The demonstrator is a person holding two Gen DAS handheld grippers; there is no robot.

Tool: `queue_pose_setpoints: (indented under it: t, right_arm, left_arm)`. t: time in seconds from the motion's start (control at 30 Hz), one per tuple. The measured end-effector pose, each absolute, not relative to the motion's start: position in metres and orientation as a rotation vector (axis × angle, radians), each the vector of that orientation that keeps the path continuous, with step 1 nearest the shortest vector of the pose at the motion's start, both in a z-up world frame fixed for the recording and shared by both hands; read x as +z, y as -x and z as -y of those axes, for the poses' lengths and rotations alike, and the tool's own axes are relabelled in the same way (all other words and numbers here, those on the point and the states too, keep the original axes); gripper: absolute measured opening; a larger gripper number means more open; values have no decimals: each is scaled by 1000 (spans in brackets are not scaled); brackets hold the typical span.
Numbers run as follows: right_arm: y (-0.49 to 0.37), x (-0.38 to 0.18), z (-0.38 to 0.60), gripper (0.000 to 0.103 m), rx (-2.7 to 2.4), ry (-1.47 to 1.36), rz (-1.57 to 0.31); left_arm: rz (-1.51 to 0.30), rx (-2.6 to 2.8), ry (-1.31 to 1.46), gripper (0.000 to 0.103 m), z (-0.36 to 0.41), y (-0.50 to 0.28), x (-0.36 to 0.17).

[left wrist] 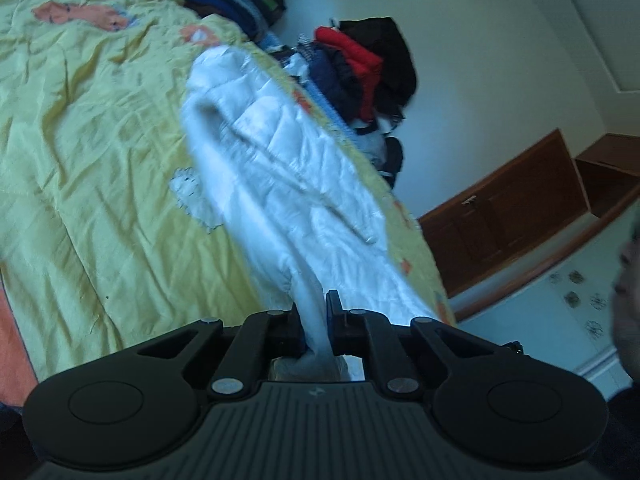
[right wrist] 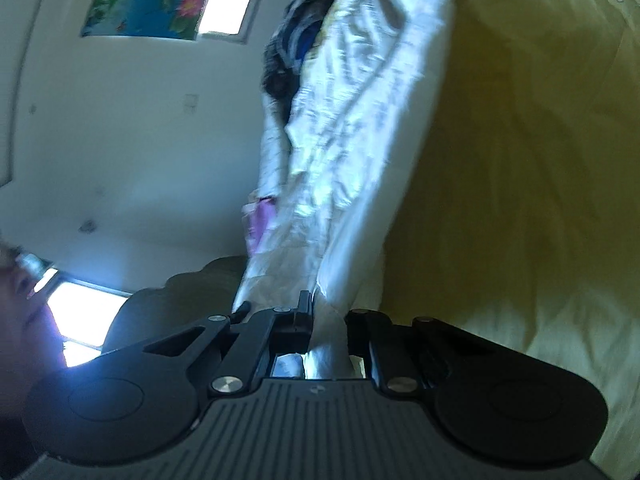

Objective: Fold small clothes
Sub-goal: 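Grasp the jacket end with the left gripper while the right gripper grasps beside it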

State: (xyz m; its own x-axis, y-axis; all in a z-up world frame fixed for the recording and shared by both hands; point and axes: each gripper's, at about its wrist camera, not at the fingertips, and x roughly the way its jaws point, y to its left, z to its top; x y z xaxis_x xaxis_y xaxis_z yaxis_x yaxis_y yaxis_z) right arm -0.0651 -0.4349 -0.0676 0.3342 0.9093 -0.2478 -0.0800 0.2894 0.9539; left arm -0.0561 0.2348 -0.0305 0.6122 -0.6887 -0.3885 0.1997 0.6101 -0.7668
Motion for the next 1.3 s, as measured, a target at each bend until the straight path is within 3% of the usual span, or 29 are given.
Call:
queue_pose_setpoints:
  t: [0.17, 0.4, 0.73, 0.9, 1.1, 1.23, 1.27, 1.3]
  right_arm:
    - [45, -49, 445, 13, 871, -1076, -894]
    - [-66, -39, 468, 13, 780, -1164, -688]
    - [-223, -54, 459, 13, 640, -1219, -634]
    - [-289, -93, 451, 13, 499, -1204, -731]
    - [-307, -126, 443, 11, 474, -1222, -764]
    - [-306, -137, 447, 17, 480, -1269, -792]
    - [-306, -139, 448, 21, 484, -1298, -797]
    - [-307, -139, 450, 31, 488, -1329, -796]
  left_arm:
    - [-639, -586, 786, 9, -250, 21, -11]
    - [-510, -574, 864, 9, -245, -85, 1]
    - [-506, -438, 860, 9, -226, -244, 5]
    - [-624, -289, 814, 8, -215, -305, -32]
    - [-728, -200, 850, 8, -212, -328, -84]
    - [-734, -192, 857, 9, -210, -328, -86]
    - [-740, -193, 878, 10, -212, -327, -86]
    - [-744, -193, 898, 13, -214, -327, -84]
